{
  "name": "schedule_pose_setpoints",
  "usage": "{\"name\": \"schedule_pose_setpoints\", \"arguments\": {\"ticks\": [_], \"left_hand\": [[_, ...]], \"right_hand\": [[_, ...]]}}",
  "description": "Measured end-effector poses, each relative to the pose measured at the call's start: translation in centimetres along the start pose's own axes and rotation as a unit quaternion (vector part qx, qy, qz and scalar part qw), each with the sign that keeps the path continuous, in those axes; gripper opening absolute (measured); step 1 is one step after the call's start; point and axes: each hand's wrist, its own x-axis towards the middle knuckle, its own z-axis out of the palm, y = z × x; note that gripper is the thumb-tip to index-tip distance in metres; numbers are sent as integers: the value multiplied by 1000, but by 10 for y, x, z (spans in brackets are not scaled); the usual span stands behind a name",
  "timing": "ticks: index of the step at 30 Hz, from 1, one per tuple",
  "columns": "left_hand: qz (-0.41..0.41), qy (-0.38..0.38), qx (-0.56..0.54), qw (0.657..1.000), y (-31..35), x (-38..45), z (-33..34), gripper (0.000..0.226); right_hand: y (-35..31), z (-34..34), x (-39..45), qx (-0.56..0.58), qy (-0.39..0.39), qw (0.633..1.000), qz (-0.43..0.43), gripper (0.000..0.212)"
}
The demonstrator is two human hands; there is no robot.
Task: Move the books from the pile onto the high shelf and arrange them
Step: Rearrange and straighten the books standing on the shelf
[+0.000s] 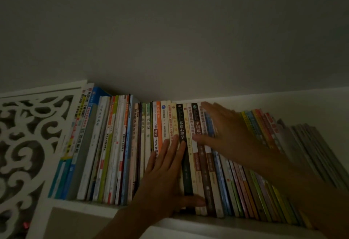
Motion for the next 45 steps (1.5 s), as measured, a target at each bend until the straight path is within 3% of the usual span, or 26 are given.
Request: {"name": "schedule_pose_setpoints", "arguments": {"ticks": [4,7,16,19,22,27,31,35,37,40,45], "left_hand": [[14,-4,13,1000,-11,-1,-3,113],[13,8,0,1000,-22,-2,-3,119],[50,28,-28,998,-34,0,4,116],[66,32,-29,997,-34,-4,-1,110],[72,48,-25,996,-46,-16,-17,96],[-44,78,22,996,-98,-60,-24,88],[-209,95,-26,973,-133,-87,-10,99],[-277,108,-85,951,-155,-92,6,112],[-266,106,-103,952,-159,-90,9,108],[-248,106,-106,957,-162,-89,8,107],[-249,58,-70,964,-170,-91,-2,104]], "right_hand": [[4,2,32,-71,-49,996,13,91],[12,3,44,-56,-69,995,45,90],[5,2,42,-68,-53,993,86,79],[-6,-1,31,-129,-44,986,93,85],[-25,15,3,-181,-20,982,52,78],[-47,58,-57,-184,-2,978,-98,54],[-41,67,-80,-198,17,977,-76,50],[-20,62,-82,-138,-58,983,103,79],[-11,69,-79,-113,-96,983,105,94],[-10,80,-78,-113,-63,989,71,101],[-21,76,-74,-139,-63,983,99,112]]}}
